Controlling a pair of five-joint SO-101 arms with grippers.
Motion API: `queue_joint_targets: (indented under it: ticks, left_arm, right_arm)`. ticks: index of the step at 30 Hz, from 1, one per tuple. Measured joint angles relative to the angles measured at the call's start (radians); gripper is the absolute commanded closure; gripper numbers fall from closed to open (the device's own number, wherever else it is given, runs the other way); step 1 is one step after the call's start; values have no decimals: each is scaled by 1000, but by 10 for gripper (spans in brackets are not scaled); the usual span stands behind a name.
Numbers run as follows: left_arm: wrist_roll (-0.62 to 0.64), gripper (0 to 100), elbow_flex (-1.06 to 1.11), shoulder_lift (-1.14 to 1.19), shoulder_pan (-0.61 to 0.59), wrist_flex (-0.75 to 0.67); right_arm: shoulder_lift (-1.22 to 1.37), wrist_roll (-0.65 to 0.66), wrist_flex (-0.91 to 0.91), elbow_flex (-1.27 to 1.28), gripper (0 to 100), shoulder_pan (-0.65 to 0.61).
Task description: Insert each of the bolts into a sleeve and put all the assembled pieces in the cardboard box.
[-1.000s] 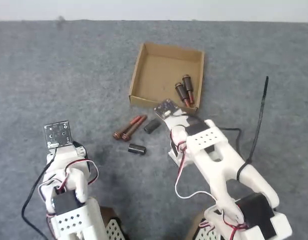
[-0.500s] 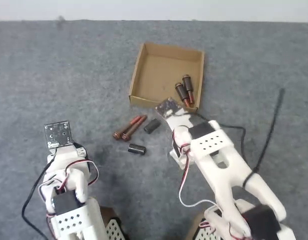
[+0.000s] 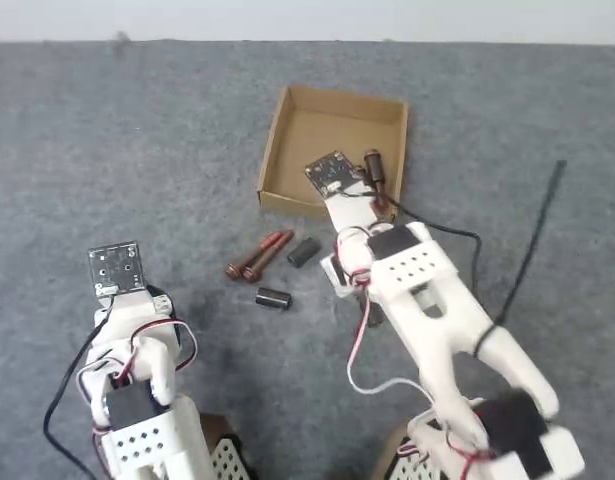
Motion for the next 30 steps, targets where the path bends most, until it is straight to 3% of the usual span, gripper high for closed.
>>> queue_joint_targets:
  ticks: [9,23,30]
  left_arm:
    - [0,988,0,0,0,0]
    - [0,988,0,0,0,0]
    - [0,988,0,0,0,0]
  right_arm:
    - [184,-3,-124,35,991,-100]
    - [55,-6,-132,224,992,-104]
    - [-18,-63,25,178,988,-106]
